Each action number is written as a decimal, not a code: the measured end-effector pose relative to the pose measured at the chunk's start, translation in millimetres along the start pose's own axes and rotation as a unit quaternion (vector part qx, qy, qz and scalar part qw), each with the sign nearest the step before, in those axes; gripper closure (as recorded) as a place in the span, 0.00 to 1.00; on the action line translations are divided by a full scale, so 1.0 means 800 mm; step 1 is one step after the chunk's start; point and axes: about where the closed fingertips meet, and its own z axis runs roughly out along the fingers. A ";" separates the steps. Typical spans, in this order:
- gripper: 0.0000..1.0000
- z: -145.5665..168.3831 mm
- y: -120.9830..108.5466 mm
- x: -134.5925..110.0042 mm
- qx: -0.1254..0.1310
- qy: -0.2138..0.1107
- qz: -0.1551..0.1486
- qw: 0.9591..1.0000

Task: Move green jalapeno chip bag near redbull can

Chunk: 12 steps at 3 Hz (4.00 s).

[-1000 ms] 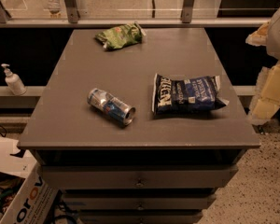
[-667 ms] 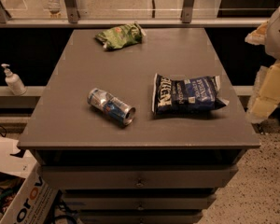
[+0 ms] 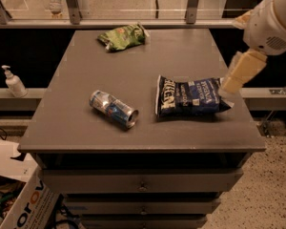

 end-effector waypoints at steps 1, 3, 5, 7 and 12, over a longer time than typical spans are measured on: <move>0.00 0.026 -0.025 -0.025 0.011 -0.032 0.000 0.999; 0.00 0.076 -0.047 -0.047 0.004 -0.059 0.024 0.998; 0.00 0.117 -0.063 -0.079 -0.012 -0.114 0.057 0.992; 0.00 0.193 -0.097 -0.152 0.005 -0.178 0.106 0.978; 0.00 0.374 -0.188 -0.248 -0.007 -0.233 0.234 0.944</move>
Offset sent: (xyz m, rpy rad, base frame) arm 0.1100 0.0618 -0.0419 0.2118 -0.0185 -0.0229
